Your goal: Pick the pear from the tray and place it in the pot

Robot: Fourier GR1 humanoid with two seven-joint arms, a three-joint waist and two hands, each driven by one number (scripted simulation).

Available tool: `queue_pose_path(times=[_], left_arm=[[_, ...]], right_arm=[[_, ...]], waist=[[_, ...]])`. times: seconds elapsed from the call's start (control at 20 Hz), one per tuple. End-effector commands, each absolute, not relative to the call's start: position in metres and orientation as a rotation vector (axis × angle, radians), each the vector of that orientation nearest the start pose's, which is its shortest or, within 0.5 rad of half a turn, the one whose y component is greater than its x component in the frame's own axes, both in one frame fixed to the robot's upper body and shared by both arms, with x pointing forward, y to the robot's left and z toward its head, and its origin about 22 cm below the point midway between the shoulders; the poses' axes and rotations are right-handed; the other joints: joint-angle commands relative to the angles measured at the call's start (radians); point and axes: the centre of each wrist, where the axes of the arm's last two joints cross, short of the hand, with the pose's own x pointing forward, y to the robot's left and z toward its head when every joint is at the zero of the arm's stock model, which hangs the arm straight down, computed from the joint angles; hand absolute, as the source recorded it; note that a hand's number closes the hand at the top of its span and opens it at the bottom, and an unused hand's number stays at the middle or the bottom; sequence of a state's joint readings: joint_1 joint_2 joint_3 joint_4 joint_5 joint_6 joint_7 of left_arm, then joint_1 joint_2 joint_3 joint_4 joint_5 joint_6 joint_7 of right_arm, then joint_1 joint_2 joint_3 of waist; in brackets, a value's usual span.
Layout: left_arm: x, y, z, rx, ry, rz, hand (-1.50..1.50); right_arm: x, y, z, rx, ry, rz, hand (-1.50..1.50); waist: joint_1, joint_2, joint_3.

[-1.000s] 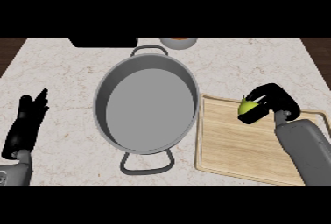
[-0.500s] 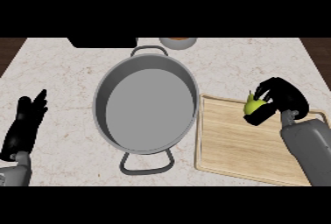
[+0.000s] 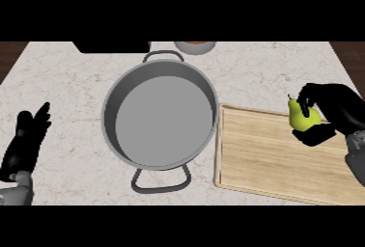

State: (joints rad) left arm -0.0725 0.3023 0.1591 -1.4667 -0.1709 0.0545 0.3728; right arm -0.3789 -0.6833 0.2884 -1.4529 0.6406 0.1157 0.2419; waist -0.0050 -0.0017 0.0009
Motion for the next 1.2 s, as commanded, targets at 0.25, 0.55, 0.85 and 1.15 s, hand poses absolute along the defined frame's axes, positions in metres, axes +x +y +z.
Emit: queue_pose_path(times=[0.25,0.55,0.85,1.15], left_arm=[[0.254,0.331,0.025,0.542,-1.142,-0.084,0.0],[0.262,0.342,0.024,0.523,-1.168,-0.115,0.0],[0.255,0.32,0.014,0.507,-1.146,-0.106,0.0],[0.262,0.321,0.029,0.521,-1.16,-0.107,0.0]], right_arm=[[0.295,-0.282,0.191,-0.909,-1.88,0.927,1.5],[0.265,-0.252,0.242,-0.861,-2.076,0.833,1.5],[0.244,-0.206,0.294,-0.805,-2.055,0.937,1.5],[0.254,-0.148,0.311,-0.735,-1.968,0.994,1.5]], waist=[[-0.017,-0.009,0.0],[0.0,-0.002,-0.002],[0.018,-0.002,-0.003],[0.025,0.0,-0.003]])
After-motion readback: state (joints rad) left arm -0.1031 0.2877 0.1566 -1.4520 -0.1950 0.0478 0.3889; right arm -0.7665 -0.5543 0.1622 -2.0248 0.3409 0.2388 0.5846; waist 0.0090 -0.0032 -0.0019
